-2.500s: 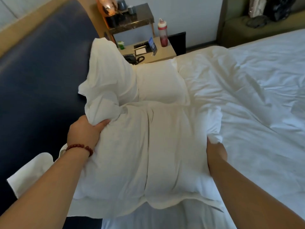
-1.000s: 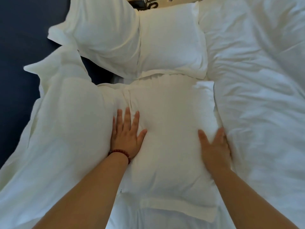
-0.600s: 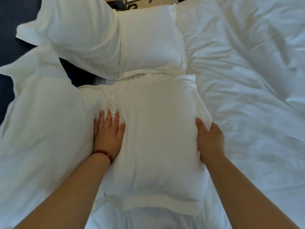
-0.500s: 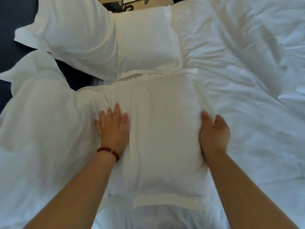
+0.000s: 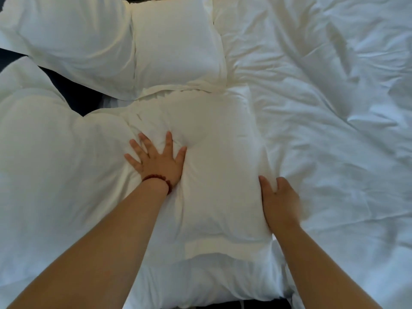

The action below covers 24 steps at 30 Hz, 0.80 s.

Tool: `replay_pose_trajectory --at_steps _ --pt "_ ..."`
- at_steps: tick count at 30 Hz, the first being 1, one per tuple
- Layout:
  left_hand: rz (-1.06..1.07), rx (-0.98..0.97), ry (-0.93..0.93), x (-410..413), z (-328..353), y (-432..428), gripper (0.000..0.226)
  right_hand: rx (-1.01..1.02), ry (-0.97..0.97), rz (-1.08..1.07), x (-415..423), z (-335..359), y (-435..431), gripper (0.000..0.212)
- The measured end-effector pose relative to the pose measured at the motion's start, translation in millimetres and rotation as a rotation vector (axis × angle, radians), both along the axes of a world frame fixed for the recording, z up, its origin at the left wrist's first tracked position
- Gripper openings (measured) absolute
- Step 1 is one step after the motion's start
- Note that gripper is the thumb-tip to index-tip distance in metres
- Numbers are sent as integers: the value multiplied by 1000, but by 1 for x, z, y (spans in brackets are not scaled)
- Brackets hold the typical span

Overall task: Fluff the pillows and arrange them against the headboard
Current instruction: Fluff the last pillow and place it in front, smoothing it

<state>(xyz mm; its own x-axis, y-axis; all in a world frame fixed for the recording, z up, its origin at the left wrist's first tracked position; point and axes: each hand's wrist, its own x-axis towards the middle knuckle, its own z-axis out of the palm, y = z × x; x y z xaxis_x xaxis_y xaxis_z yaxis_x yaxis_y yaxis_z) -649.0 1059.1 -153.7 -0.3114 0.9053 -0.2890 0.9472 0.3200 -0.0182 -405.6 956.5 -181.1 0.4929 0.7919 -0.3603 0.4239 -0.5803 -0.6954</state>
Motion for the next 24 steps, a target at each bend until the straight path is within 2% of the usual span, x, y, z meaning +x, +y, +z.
replay_pose_trajectory --at_steps 2,4,6,8,12,14,17,19,20,21,23,24 --pt "1 67 -141 24 19 -5 68 74 5 -31 9 10 -2 37" --pt "-165 155 -175 56 20 -27 67 49 64 -69 16 15 -7 42" --pt "-321 143 -119 81 1 -56 72 -103 92 26 21 10 -16 45" --pt "-345 100 -31 88 -26 -64 75 -168 103 143 25 1 -31 40" --pt "-320 75 45 89 -52 -50 75 3 98 -30 34 6 -50 39" --pt "-320 66 65 90 -57 -49 75 14 159 -76 36 8 -59 43" --pt "-317 57 36 91 -49 -52 72 -197 285 100 29 5 -77 34" --pt "-357 64 -9 87 -37 -63 70 -307 251 275 24 2 -90 30" --pt "-388 70 -37 83 -33 -74 70 -303 240 282 22 2 -94 30" --pt "-416 79 -56 79 -30 -91 70 -272 286 214 21 2 -97 27" --pt "-463 85 -49 70 -33 -134 73 -208 541 -30 19 4 -104 19" --pt "-477 61 -33 67 -39 -152 74 -194 602 -119 20 4 -107 16"
